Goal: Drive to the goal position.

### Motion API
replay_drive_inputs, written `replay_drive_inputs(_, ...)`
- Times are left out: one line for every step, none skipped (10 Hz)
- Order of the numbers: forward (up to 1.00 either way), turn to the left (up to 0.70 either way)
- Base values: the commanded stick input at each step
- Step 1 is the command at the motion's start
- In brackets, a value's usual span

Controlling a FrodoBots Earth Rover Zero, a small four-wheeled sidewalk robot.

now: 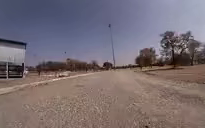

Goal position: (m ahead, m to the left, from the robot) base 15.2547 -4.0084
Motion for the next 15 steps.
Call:
replay_drive_inputs(1.00, 0.00)
replay_drive_inputs(1.00, 0.00)
replay_drive_inputs(1.00, 0.00)
replay_drive_inputs(1.00, 0.00)
replay_drive_inputs(1.00, 0.00)
replay_drive_inputs(1.00, 0.00)
replay_drive_inputs(1.00, 0.00)
replay_drive_inputs(1.00, 0.00)
replay_drive_inputs(1.00, 0.00)
replay_drive_inputs(1.00, 0.00)
replay_drive_inputs(1.00, 0.00)
replay_drive_inputs(1.00, 0.00)
replay_drive_inputs(1.00, 0.00)
replay_drive_inputs(1.00, 0.00)
replay_drive_inputs(1.00, 0.00)
